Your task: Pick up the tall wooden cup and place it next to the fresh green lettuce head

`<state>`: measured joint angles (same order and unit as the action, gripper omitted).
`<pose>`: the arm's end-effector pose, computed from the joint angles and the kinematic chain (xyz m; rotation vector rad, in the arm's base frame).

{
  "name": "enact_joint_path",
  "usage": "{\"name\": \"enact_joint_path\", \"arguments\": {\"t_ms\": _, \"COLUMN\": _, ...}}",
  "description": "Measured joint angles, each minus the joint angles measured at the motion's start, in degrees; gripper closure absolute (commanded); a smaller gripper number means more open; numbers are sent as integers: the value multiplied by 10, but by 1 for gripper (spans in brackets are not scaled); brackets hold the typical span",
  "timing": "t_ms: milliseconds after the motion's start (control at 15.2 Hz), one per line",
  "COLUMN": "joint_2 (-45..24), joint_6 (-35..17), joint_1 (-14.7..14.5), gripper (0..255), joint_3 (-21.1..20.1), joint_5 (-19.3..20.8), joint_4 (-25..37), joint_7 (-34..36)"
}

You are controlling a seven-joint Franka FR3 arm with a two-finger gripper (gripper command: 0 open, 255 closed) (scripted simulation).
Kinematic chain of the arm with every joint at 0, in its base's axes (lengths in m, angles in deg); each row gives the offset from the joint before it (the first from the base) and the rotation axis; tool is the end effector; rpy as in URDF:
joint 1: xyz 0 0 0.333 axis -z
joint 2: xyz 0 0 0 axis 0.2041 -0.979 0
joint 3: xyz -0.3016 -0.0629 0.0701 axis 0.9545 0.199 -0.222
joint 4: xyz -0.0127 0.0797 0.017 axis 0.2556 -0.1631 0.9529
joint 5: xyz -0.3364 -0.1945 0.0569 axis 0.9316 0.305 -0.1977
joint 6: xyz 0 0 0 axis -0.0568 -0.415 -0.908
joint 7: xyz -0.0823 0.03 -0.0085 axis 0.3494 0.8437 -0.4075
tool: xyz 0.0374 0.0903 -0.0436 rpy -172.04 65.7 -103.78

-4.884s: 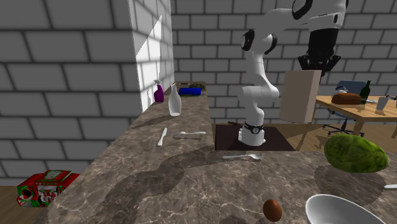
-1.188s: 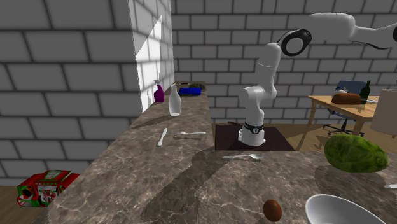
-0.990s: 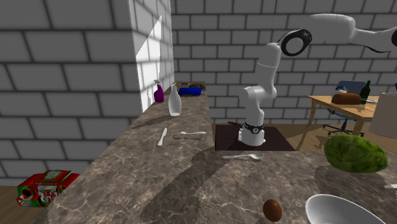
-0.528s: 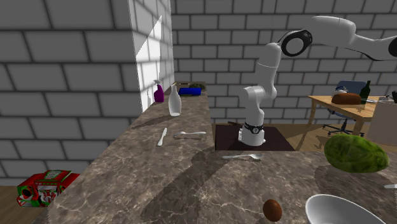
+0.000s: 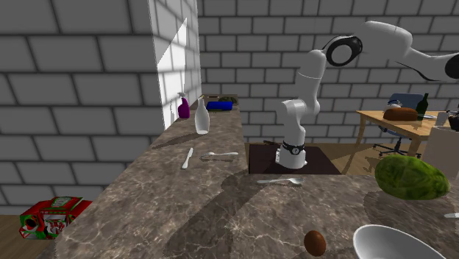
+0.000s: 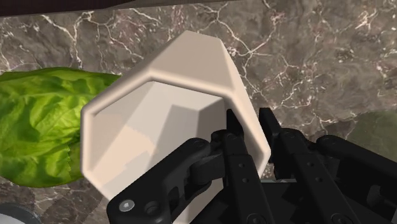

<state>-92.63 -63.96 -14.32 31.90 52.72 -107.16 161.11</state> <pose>0.2427 0.5703 0.4532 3.1338 0.0972 0.1352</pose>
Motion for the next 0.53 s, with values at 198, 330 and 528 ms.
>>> {"name": "enact_joint_path", "arguments": {"t_ms": 198, "joint_2": -8, "joint_6": -21, "joint_1": -2, "gripper": 255, "joint_3": 3, "joint_5": 8, "joint_4": -15, "joint_7": 6}}
{"name": "enact_joint_path", "arguments": {"t_ms": 330, "joint_2": -12, "joint_6": -35, "joint_1": -2, "gripper": 255, "joint_3": 6, "joint_5": 13, "joint_4": -27, "joint_7": 10}}
{"name": "enact_joint_path", "arguments": {"t_ms": 528, "joint_2": -23, "joint_6": -52, "joint_1": -5, "gripper": 255, "joint_3": 10, "joint_5": 24, "joint_4": -37, "joint_7": 18}}
